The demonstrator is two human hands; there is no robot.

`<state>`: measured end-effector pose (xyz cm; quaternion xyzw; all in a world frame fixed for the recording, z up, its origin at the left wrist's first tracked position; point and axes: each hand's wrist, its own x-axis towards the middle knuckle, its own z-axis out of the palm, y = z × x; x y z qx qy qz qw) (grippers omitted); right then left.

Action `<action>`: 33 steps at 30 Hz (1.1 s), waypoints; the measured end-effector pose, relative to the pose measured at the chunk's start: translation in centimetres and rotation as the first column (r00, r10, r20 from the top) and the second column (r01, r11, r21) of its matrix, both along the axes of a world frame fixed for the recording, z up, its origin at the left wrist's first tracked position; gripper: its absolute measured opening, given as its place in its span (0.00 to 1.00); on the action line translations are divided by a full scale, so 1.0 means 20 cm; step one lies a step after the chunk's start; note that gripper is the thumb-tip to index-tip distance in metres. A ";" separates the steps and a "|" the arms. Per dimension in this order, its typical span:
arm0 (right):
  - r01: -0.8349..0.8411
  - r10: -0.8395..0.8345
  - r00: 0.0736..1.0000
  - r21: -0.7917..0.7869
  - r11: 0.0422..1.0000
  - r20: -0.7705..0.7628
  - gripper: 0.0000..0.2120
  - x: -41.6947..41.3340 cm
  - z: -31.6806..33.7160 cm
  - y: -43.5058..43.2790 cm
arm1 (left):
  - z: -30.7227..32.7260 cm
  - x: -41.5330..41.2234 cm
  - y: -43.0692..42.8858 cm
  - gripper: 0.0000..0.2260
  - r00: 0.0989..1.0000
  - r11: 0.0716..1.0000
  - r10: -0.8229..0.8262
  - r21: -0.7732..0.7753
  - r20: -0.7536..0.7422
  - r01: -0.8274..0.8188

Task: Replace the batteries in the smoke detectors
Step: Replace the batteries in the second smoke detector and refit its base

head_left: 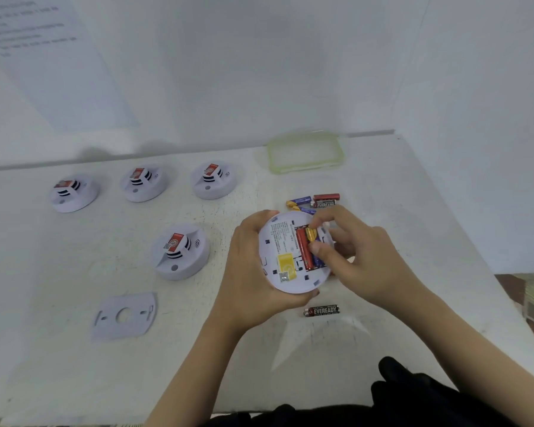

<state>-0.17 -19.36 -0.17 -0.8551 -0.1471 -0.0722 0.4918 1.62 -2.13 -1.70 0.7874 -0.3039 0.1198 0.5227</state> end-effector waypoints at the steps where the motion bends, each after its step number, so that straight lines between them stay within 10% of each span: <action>1: 0.001 -0.002 1.000 0.040 0.999 0.022 0.15 0.00 -0.01 0.00 | 0.02 0.01 0.00 0.40 1.000 1.000 -0.027 0.000 0.015 0.027; 33: 0.087 -0.104 0.978 0.098 0.991 0.183 0.15 0.01 -0.04 -0.03 | -0.08 0.09 -0.04 0.41 0.993 0.999 0.053 0.005 -0.102 -0.053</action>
